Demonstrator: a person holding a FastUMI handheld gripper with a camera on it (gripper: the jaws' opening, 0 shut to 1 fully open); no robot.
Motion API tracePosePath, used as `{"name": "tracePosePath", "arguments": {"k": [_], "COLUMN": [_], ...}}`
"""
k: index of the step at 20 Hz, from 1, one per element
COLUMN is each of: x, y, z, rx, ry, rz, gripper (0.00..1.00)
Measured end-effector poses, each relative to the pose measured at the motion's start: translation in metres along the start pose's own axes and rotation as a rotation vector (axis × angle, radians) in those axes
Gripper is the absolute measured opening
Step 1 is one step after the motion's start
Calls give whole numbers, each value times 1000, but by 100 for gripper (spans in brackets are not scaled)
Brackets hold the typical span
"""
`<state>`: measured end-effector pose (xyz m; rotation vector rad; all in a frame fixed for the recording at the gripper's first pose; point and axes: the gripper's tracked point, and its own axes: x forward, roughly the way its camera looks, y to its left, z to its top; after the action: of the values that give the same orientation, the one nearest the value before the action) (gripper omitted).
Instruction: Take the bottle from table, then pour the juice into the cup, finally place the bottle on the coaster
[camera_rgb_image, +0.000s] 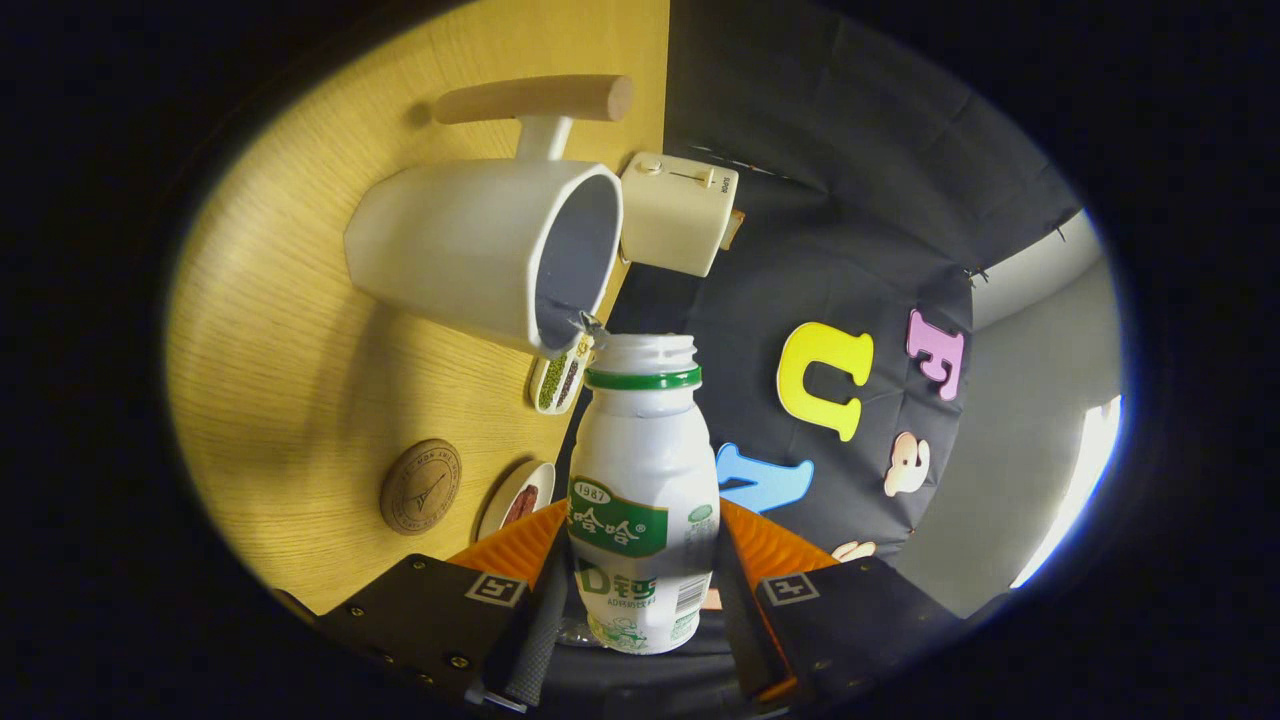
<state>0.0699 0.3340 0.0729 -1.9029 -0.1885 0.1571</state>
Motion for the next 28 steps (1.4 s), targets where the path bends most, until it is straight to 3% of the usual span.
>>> {"name": "tracePosePath", "arguments": {"k": [28], "x": [-1], "y": [-6], "z": [12], "rx": [-160], "ry": [-10], "rz": [-64], "gripper": [70]}}
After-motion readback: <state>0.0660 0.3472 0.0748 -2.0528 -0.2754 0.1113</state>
